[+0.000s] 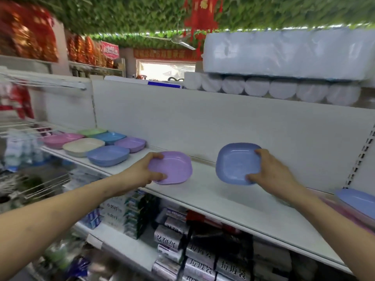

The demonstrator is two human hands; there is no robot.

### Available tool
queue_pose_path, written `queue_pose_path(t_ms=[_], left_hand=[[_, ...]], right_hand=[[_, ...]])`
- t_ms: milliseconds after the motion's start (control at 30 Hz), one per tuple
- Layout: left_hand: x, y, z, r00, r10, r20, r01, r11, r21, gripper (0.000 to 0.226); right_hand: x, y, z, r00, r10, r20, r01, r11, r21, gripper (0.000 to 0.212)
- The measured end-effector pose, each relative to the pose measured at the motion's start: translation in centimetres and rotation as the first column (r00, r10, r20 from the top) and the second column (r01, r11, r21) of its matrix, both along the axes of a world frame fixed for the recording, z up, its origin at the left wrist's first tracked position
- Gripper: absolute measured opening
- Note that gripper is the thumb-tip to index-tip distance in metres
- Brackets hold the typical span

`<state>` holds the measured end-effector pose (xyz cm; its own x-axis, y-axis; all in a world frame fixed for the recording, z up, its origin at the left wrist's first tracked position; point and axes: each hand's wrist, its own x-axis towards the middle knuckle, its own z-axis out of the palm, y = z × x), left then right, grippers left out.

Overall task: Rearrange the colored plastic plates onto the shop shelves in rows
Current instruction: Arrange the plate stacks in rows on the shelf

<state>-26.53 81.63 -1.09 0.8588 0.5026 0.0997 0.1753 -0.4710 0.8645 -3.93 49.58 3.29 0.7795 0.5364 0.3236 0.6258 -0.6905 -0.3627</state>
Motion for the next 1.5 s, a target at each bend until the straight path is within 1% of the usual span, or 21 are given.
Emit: queue_pose_path(t_ms=[100,333,533,700,800,933,1067,1267,1333,1400,1500], left_hand=[[-3.5,4.4,0.3,0.999,0.054,0.007,-0.054,0.998,0.031,0.059],[-12.9,15.4,0.7,0.992,0.123,-0.002,-0.123,0.987,0.108,0.063],[-21.4,25.5,0.7,0.978,0.207,-0.029,-0.203,0.972,0.120,0.062],[-26.1,32.1,-0.3,0.970,0.236,-0.056,-0.229,0.966,0.118,0.068],[-26.4,34.8,-0.5,0.971,0.239,-0.031,-0.234,0.966,0.109,0.062],[-25.3,37.6,-0.2,0.970,0.242,-0.003,-0.239,0.963,0.123,0.062],[-23.6,40.2,0.5,0.981,0.196,0.014,-0.196,0.973,0.121,0.058],[-21.0,45.4,3.3,0.984,0.179,0.009,-0.178,0.972,0.156,0.063],[-20.1,47.8,4.5,0.988,0.154,0.002,-0.151,0.969,0.195,0.065],[-19.0,50.0,5.6,0.990,0.141,0.013,-0.140,0.960,0.242,0.066],[-17.4,52.7,6.1,0.993,0.118,0.012,-0.117,0.963,0.245,0.065]], right_hand=[[-2.5,5.2,0.1,0.996,0.049,-0.068,-0.047,0.998,0.041,0.089],[-9.2,17.7,-0.2,0.981,0.158,-0.116,-0.150,0.986,0.075,0.087],[-15.2,28.0,-0.5,0.949,0.271,-0.160,-0.252,0.959,0.129,0.085],[-18.5,34.1,-0.8,0.930,0.316,-0.190,-0.292,0.946,0.141,0.085],[-19.3,36.8,-1.0,0.923,0.330,-0.200,-0.306,0.941,0.144,0.084],[-19.3,40.4,-1.2,0.918,0.342,-0.203,-0.316,0.937,0.148,0.083],[-18.5,43.9,-1.4,0.914,0.349,-0.208,-0.316,0.932,0.176,0.084],[-16.0,50.3,0.4,0.912,0.370,-0.178,-0.330,0.918,0.218,0.084],[-15.2,52.4,1.1,0.913,0.371,-0.169,-0.329,0.915,0.233,0.085],[-14.5,54.3,1.6,0.922,0.359,-0.146,-0.317,0.915,0.248,0.084],[-13.9,56.2,2.0,0.933,0.330,-0.143,-0.285,0.921,0.265,0.083]])
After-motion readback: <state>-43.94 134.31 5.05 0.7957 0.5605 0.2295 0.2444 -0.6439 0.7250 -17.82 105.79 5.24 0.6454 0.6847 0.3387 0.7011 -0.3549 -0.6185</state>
